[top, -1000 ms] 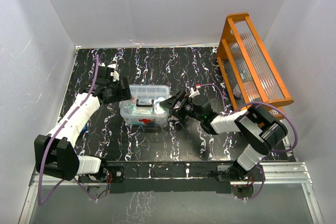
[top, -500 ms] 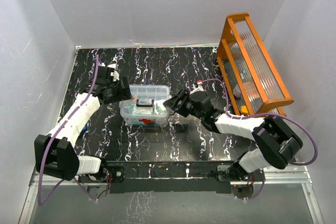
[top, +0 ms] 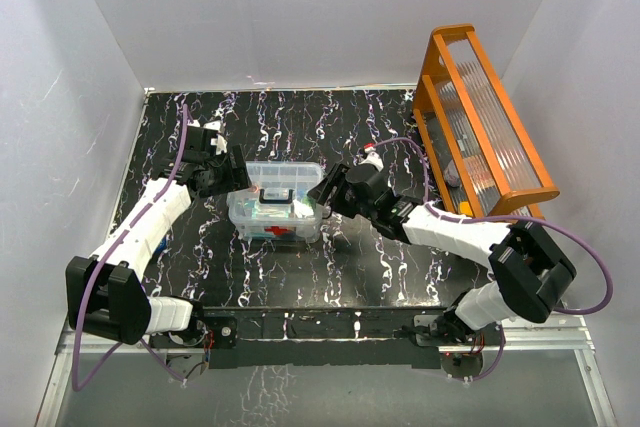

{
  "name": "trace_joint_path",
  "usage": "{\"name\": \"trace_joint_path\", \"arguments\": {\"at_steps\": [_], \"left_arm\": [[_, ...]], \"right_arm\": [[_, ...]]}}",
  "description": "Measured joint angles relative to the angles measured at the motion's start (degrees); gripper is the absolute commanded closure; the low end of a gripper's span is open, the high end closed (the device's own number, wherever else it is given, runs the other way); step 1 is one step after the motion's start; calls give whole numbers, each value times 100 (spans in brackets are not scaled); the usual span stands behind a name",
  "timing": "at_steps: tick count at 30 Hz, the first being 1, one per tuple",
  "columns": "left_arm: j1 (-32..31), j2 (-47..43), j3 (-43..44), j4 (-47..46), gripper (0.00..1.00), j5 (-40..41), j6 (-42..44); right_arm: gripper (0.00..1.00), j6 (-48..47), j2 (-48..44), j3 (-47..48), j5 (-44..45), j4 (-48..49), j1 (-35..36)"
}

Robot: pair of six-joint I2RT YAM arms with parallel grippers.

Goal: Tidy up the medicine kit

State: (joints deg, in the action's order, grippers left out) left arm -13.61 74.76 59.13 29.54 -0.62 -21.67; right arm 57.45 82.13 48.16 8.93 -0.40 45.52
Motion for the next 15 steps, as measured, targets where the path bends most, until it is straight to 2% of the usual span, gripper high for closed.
{"name": "trace_joint_path", "arguments": {"at_steps": [3,5,9,15], "left_arm": [[-2,0,0,-2,27,2,0],[-2,0,0,-2,27,2,-2],[0,2,0,-2,27,4,-2],[-2,0,0,-4,27,2,0]], "right_arm": [[37,-101,2,229,293,-439,103],[43,-177,9,354,439,-662,149],[51,-289,11,518,614,-918,210],[58,-407,140,800,763,-1198,278]]}}
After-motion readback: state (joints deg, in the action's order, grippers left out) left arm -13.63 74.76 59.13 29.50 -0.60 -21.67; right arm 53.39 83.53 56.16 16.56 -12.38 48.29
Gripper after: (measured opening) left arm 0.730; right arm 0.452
